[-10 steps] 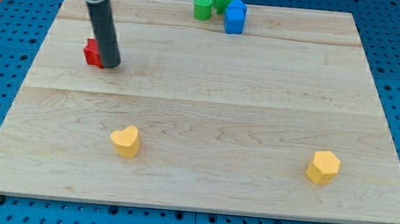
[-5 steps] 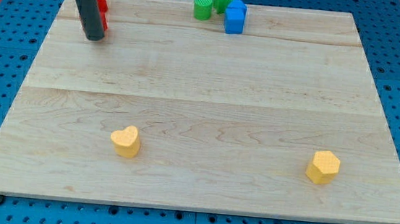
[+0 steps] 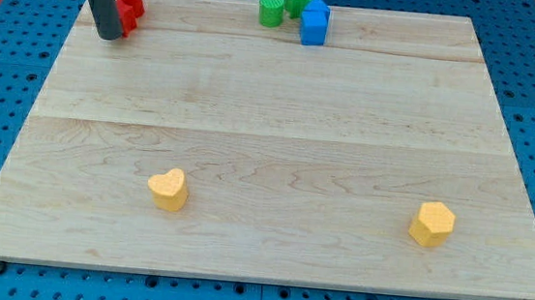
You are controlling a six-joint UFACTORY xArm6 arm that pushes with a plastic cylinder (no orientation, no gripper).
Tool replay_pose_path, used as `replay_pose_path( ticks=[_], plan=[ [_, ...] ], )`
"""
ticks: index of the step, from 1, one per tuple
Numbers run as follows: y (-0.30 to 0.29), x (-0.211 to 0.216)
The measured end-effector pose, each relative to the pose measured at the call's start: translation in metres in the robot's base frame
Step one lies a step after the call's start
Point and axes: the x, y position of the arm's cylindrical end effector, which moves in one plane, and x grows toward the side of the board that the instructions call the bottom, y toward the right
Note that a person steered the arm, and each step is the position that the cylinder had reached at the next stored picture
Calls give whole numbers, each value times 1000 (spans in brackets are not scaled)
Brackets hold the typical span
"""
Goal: Move red star into the red circle
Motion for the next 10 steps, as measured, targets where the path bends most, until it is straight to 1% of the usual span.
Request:
replay_pose_path(
  ticks=[5, 7, 10],
  plan=[
    [6, 0],
    [34, 0],
    [35, 0]
  ],
)
